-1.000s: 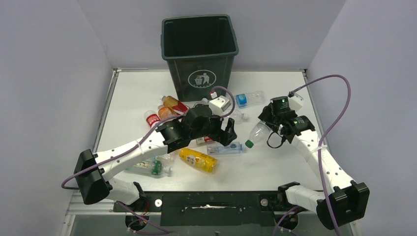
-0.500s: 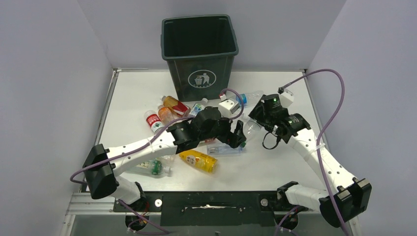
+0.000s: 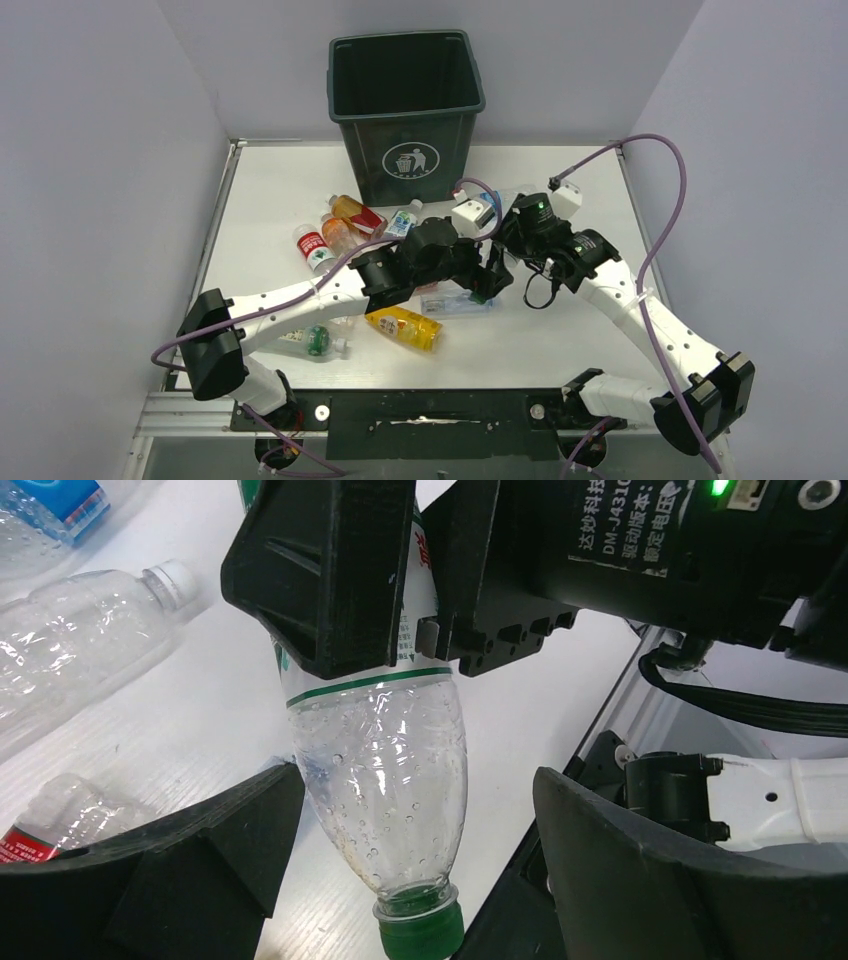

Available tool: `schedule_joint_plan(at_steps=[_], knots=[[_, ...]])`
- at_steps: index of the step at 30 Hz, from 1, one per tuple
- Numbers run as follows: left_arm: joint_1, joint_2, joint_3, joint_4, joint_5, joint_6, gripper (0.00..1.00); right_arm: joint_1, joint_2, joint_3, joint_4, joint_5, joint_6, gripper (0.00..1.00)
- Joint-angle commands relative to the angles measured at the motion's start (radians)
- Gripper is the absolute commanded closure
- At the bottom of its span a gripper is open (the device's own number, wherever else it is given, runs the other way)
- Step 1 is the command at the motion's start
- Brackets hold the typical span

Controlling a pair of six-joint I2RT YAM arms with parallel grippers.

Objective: Put the plastic bottles in the bin
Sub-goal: Place the plastic bottle in the trash bin.

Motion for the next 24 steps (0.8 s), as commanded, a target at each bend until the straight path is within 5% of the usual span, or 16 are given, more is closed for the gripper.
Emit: schedule_joint_plan(at_steps=[1, 11, 24], knots=[[-0.009, -0.009, 0.049, 0.059, -0.046, 0.001, 0.14, 0.017, -0.019, 0.06, 0.02, 0.037, 0.019, 0.53], [-0.014, -0.022, 0.033, 0.078, -0.106, 0.005, 0.14, 0.06, -0.008, 0.069, 0.021, 0.031, 0.033, 0.54], [-0.02, -0.016, 0.022, 0.084, -0.12, -0.001, 0.39, 0.083, -0.028, 0.075, 0.019, 0.035, 0.047, 0.53]])
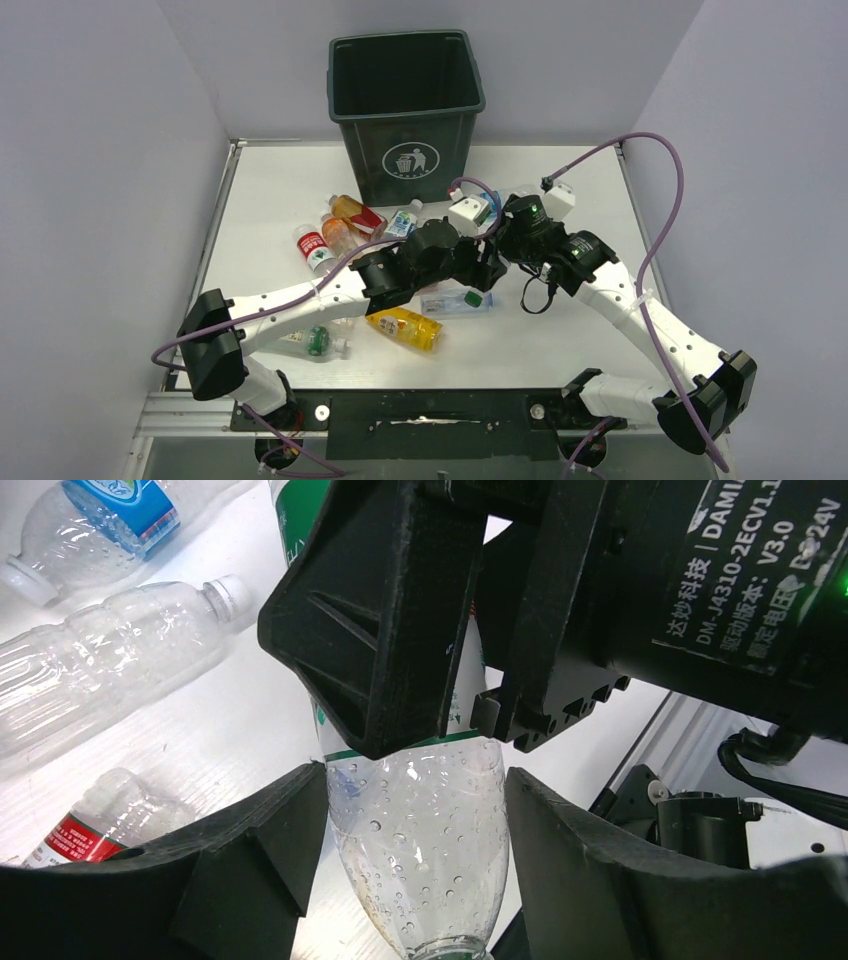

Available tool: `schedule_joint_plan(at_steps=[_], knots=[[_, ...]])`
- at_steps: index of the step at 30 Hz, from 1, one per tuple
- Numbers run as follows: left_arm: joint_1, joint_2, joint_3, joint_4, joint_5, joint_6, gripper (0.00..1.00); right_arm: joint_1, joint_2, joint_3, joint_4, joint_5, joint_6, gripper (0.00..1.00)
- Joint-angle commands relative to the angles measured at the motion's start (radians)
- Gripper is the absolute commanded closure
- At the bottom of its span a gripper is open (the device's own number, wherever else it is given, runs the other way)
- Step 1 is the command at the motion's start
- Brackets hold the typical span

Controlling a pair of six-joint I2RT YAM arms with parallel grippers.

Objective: Put the plastic bottles in the bin
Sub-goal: Place the plastic bottle in the trash bin.

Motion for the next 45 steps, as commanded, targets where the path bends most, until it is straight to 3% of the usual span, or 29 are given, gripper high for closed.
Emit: schedule_joint_plan(at_steps=[1, 6, 15, 20, 32, 45], knots=[[-0.008, -0.015, 0.021, 0.079, 0.004, -0.004, 0.39, 0.016, -0.028, 0.045, 0.033, 0.011, 0.021, 0.53], [-0.009, -0.013, 0.017, 0.086, 0.016, -0.009, 0.41, 0.025, -0.034, 0.038, 0.036, 0.01, 0.03, 0.53], [-0.009, -0.013, 0.012, 0.085, 0.012, -0.014, 0.33, 0.033, -0.035, 0.034, 0.049, 0.005, 0.033, 0.53], [-0.009, -0.011, 0.01, 0.086, 0.011, -0.014, 0.45, 0.035, -0.034, 0.033, 0.056, -0.004, 0.031, 0.53], [-0.007, -0.02, -0.009, 0.101, 0.009, -0.015, 0.58, 0.035, -0.041, 0.0, 0.07, -0.014, 0.04, 0.49], [-0.003, -0.04, -0.034, 0.101, 0.001, -0.025, 0.62, 0.034, -0.035, -0.018, 0.079, -0.018, 0.046, 0.39]])
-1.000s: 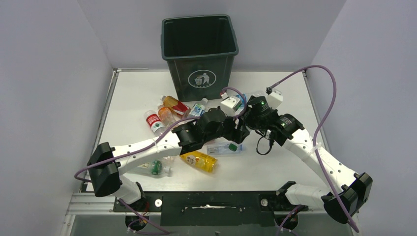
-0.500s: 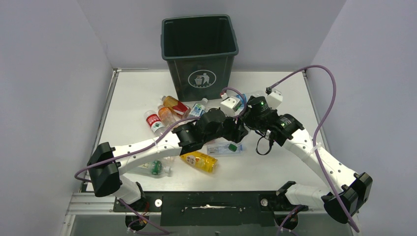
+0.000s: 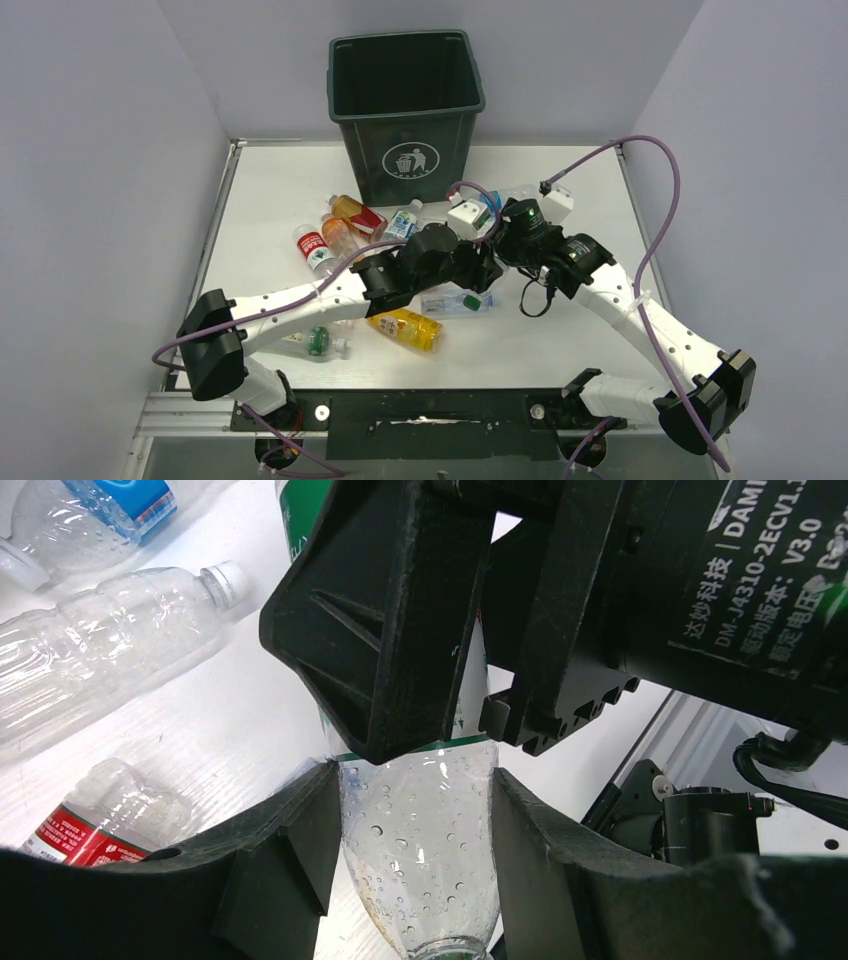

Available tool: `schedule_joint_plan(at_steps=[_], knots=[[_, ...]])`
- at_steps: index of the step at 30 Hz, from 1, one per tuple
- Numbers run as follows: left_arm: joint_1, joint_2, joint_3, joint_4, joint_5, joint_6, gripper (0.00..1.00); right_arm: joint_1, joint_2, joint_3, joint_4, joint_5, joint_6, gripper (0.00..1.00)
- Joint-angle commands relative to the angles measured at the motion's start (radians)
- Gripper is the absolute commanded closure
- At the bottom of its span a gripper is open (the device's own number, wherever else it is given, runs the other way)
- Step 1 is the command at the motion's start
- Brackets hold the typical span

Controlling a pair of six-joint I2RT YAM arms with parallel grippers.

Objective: Put the plastic bottles in the bin
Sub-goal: Place the plastic bottle in the trash bin.

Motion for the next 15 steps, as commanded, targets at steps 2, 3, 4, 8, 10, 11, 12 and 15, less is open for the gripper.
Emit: schedule_joint_plan(at_steps=[2, 3, 4, 8, 10, 11, 12, 15], knots=[[0.001, -0.042, -0.008, 0.083, -0.001, -0.018, 0.62, 0.021, -0.032, 0.005, 0.069, -0.025, 0.029, 0.37], [0.001, -0.044, -0.011, 0.083, -0.003, -0.02, 0.62, 0.02, -0.034, 0.006, 0.068, -0.025, 0.031, 0.35], [0.002, -0.047, -0.013, 0.083, -0.004, -0.02, 0.62, 0.019, -0.037, 0.004, 0.066, -0.024, 0.032, 0.34], [0.002, -0.053, -0.019, 0.083, -0.005, -0.022, 0.63, 0.02, -0.059, 0.002, 0.056, -0.013, 0.035, 0.27], [0.002, -0.056, -0.024, 0.083, -0.004, -0.023, 0.63, 0.019, -0.07, -0.004, 0.057, -0.006, 0.036, 0.24], [0.002, -0.057, -0.025, 0.084, -0.002, -0.025, 0.63, 0.019, -0.074, -0.005, 0.058, -0.004, 0.037, 0.23], [0.002, -0.056, -0.027, 0.083, -0.003, -0.025, 0.63, 0.019, -0.076, -0.005, 0.058, -0.003, 0.038, 0.21], [0.002, -0.058, -0.033, 0.083, -0.003, -0.027, 0.63, 0.017, -0.081, -0.001, 0.054, -0.002, 0.04, 0.15]])
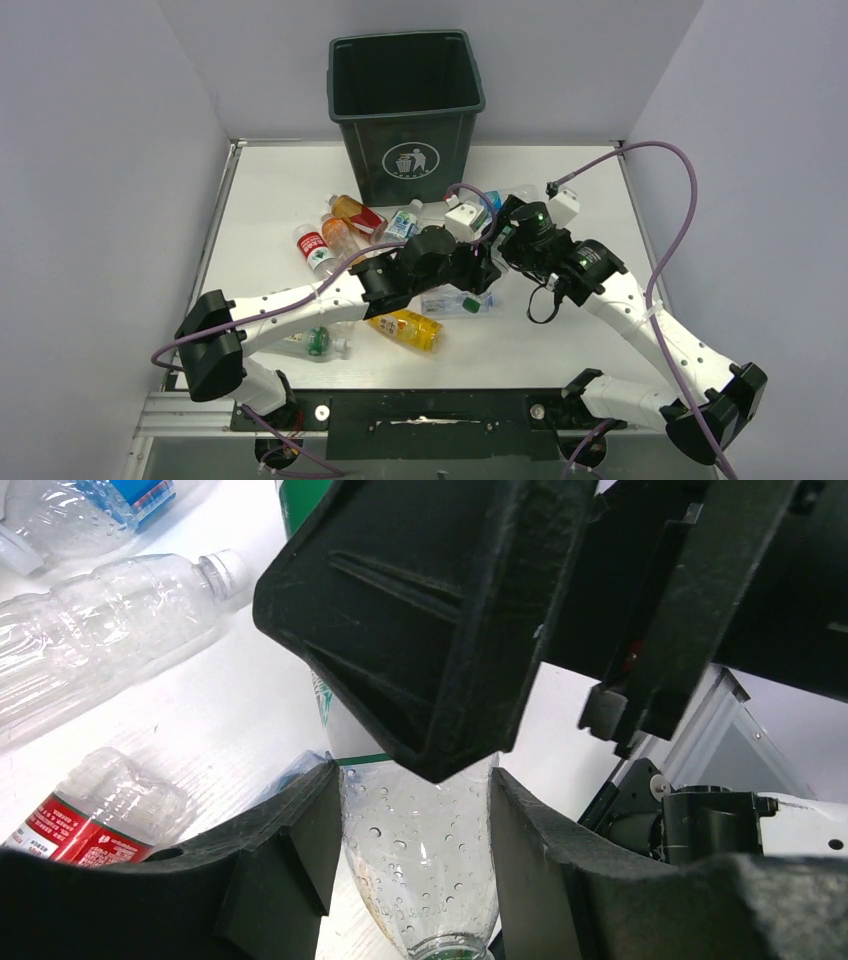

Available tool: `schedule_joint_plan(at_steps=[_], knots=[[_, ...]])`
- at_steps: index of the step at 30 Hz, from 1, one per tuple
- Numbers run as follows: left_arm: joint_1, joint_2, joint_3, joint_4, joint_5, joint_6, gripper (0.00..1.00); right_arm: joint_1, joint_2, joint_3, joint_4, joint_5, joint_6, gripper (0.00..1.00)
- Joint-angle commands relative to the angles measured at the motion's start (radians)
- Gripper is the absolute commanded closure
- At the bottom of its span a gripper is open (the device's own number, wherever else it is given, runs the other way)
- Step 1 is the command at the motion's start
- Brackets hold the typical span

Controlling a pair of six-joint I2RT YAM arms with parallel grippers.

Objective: Put the plastic bottles in the bin
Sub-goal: Place the plastic bottle in the trash bin.

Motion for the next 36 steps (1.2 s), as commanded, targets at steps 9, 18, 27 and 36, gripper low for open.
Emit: schedule_joint_plan(at_steps=[9, 18, 27, 36], knots=[[0.006, -0.052, -0.007, 0.055, -0.013, -0.009, 0.63, -0.018, -0.083, 0.052, -0.033, 0.067, 0.002, 0.02], [0.029, -0.053, -0.011, 0.047, -0.008, -0.007, 0.64, -0.095, -0.215, 0.115, -0.172, 0.133, -0.033, 0.02], [0.065, -0.056, 0.015, 0.002, 0.006, 0.007, 0.64, -0.099, -0.351, -0.034, -0.23, 0.101, 0.015, 0.02], [0.113, -0.057, 0.136, -0.089, 0.025, 0.04, 0.64, -0.098, -0.407, -0.14, -0.214, 0.047, 0.02, 0.02]])
